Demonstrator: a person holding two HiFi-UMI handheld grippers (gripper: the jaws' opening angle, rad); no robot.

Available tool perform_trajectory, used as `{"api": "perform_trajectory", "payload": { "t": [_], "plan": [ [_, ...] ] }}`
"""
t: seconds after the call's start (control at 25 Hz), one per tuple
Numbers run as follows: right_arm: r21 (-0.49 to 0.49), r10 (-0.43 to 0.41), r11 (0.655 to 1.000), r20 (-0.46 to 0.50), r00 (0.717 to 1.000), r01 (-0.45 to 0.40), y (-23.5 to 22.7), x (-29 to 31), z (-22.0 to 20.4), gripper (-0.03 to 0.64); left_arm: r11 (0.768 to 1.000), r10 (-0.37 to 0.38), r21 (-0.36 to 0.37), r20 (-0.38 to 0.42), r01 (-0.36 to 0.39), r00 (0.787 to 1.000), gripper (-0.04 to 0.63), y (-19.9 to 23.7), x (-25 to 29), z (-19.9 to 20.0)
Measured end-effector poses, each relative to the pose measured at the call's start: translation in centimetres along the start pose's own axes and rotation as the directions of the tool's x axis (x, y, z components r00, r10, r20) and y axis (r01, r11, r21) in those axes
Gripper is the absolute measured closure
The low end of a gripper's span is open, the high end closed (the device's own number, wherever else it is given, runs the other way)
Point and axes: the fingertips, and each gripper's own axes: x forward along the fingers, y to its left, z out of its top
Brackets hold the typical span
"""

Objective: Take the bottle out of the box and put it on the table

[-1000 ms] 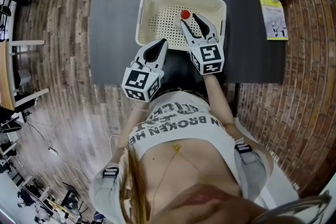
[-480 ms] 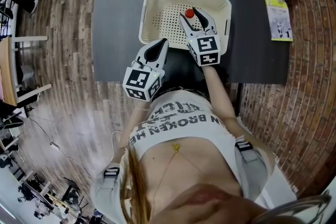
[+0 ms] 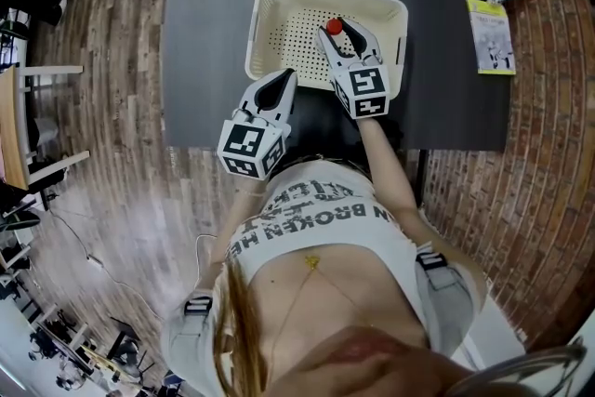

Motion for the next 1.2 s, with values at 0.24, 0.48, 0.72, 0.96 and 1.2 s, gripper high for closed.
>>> {"api": "perform_trajectory", "payload": {
  "t": [0.24, 0.48, 0.72, 0.96, 1.2],
  "plan": [
    [0.003, 0.002, 1.0, 0.007, 1.0, -0.002, 0.0, -0.1, 0.0, 0.462, 1.0, 0.0, -0.008, 0.003, 0.0, 1.0, 0.591, 0.0, -0.3, -0.1],
    [-0.001, 0.006, 1.0, 0.006, 1.0, -0.006, 0.0, 0.0, -0.1, 0.462, 1.0, -0.005, -0.004, 0.012, 0.005, 1.0, 0.591, -0.3, -0.4, 0.0],
    [-0.002, 0.009, 1.0, 0.004, 1.0, -0.009, 0.1, -0.2, -0.3, 0.462, 1.0, 0.001, -0.002, 0.013, -0.001, 1.0, 0.591, -0.4, -0.9, -0.1],
    [-0.003, 0.013, 1.0, 0.003, 1.0, -0.013, 0.0, -0.2, -0.2, 0.462, 1.0, 0.002, -0.004, 0.013, -0.001, 1.0, 0.591, -0.6, -1.2, -0.2],
    [-0.019, 0.048, 0.999, 0.011, 0.999, -0.047, 0.2, -0.3, -0.1, 0.462, 1.0, 0.008, 0.0, 0.027, -0.008, 1.0, 0.591, -0.6, -1.6, -0.2]
  ]
}}
